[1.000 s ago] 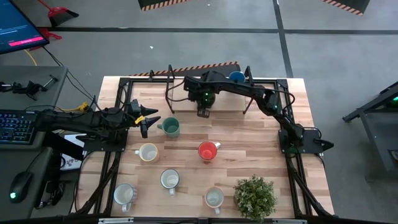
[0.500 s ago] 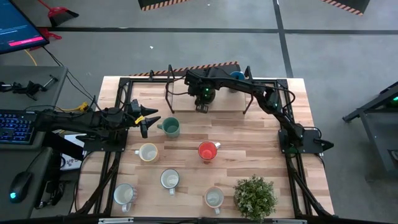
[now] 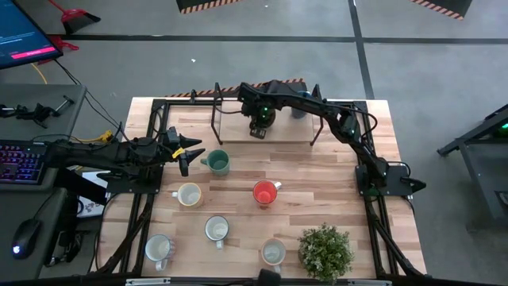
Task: Place coffee mugs
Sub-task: Put the black mug on the shelf
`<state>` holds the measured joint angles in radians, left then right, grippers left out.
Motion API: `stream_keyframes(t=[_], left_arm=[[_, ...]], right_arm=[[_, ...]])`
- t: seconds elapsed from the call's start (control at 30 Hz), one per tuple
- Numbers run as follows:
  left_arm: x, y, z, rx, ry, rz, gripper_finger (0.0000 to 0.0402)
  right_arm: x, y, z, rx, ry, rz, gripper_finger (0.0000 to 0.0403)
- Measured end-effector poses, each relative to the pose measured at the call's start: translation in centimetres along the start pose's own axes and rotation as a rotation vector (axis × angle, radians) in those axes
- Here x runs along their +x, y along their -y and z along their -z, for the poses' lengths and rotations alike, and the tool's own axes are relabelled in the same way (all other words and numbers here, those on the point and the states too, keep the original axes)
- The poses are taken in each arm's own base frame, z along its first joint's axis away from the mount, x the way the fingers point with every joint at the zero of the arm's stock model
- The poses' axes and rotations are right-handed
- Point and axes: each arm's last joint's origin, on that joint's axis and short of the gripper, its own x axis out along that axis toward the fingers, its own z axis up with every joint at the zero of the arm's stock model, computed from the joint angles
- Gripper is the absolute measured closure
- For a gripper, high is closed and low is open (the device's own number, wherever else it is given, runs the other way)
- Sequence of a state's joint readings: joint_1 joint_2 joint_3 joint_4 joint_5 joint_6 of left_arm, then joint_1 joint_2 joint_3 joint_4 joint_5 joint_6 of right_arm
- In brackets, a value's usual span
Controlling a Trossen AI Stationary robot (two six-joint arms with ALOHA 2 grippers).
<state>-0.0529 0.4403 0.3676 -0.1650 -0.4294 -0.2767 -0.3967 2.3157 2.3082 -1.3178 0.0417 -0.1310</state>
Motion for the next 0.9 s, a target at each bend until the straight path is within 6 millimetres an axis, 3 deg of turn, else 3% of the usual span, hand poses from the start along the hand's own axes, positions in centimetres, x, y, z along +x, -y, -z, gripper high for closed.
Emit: stream_keyframes(t=[0.9], left_arm=[[0.0,0.0,0.0,0.0,0.0,0.0,0.0229]], right_arm=[[0.1,2.6,0.2,0.072,0.018,0.023,0.0403]])
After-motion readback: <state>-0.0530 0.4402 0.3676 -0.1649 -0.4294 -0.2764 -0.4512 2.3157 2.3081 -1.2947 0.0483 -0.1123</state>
